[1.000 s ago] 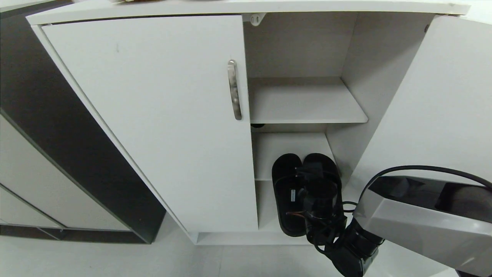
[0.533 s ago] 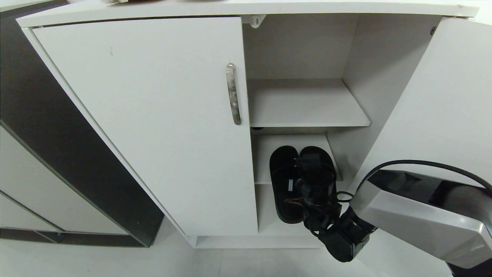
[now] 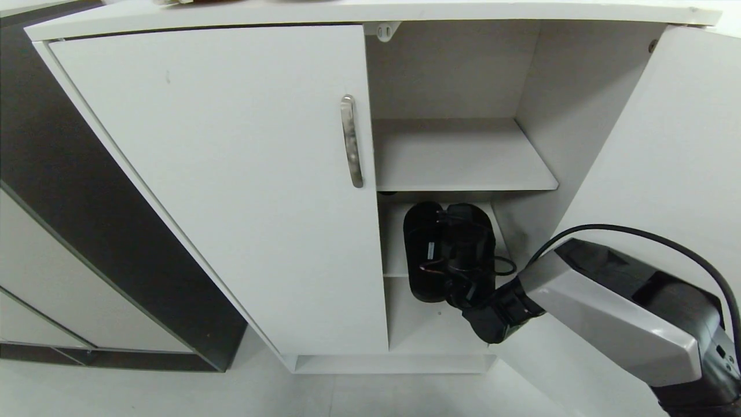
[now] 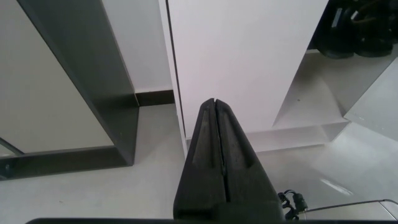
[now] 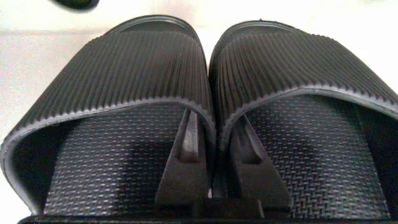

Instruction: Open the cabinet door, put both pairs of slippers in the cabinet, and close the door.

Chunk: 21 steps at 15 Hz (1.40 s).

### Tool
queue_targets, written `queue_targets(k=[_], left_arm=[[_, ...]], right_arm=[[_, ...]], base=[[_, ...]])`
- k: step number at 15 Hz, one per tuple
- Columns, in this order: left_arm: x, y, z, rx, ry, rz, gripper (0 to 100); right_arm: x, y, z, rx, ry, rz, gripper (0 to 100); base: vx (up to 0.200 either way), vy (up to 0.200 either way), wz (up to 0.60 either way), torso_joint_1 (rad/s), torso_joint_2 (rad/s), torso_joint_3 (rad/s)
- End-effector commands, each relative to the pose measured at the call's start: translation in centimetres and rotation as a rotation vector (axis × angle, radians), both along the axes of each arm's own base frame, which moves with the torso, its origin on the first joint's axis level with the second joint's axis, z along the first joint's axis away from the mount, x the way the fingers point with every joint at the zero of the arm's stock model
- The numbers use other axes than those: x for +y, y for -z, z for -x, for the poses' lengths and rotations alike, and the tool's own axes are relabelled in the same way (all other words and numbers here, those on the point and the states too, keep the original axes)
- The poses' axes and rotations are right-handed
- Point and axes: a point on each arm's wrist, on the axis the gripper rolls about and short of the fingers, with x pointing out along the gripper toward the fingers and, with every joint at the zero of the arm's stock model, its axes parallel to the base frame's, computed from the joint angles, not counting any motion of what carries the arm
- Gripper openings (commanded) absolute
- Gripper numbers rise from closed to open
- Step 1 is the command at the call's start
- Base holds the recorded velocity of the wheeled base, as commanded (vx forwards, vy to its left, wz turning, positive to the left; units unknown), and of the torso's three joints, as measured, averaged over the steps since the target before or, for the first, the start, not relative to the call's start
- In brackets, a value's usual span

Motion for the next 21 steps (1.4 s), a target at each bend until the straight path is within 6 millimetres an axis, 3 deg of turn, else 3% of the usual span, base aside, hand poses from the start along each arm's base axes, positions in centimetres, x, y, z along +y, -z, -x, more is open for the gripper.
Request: queue_targets(k=[1,7,18,19,21], left_arm=[[0.0,0.0,0.0,0.002,0.0,0.0,0],[0.0,0.0,0.0,0.002,0.0,0.0,0],[0.0,0.0,0.0,0.002,0.0,0.002,0],[0.0,0.0,0.0,0.002,0.0,0.002,0],[0.0,0.0,0.0,0.002,0.0,0.002,0]], right_arm=[[-0.1,0.1,-1.7,-0.01,0.019,-0.004,0],[-0.2,-0.4,-3.4,-0.021,0.026,-0.007,0],[-0.3,1.2,-3.9,0.005,0.032,0.008,0],[-0.4,1.2,-3.9,0.006,0.032,0.009,100],[-0.4,1.2,-3.7,0.01,0.032,0.013,100]], base=[[0.0,0.0,0.0,0.0,0.0,0.0],[0.0,0.0,0.0,0.0,0.0,0.0],[0.0,0.0,0.0,0.0,0.0,0.0],[0.0,0.0,0.0,0.0,0.0,0.0],[0.0,0.0,0.0,0.0,0.0,0.0]])
